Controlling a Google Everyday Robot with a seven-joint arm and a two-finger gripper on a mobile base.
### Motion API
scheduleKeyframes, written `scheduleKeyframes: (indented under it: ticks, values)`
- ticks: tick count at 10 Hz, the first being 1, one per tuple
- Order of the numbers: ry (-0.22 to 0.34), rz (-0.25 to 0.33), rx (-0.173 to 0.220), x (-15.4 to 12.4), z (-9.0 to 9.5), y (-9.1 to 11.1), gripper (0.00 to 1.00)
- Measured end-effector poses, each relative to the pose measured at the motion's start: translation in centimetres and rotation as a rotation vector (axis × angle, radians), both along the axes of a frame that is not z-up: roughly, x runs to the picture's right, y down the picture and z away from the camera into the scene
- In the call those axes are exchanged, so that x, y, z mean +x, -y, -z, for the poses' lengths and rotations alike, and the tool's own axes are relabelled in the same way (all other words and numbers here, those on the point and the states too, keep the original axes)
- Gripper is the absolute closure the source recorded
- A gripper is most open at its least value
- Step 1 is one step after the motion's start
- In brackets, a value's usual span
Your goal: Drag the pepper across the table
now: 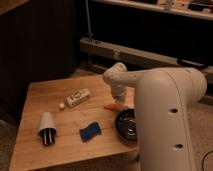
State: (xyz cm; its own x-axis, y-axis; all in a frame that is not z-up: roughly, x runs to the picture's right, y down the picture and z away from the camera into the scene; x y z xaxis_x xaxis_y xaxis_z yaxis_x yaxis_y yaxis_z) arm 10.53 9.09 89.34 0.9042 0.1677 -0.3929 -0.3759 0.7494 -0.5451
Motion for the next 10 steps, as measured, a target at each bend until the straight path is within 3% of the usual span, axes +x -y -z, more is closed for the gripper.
scheduleKeyframes:
  ticks: [7,10]
  values:
    - [-0.074,-0.035,0.023,3.5,0.2,1.7,0.77]
    - [-0.107,-0.044,0.011,5.1,0.1,1.3,0.77]
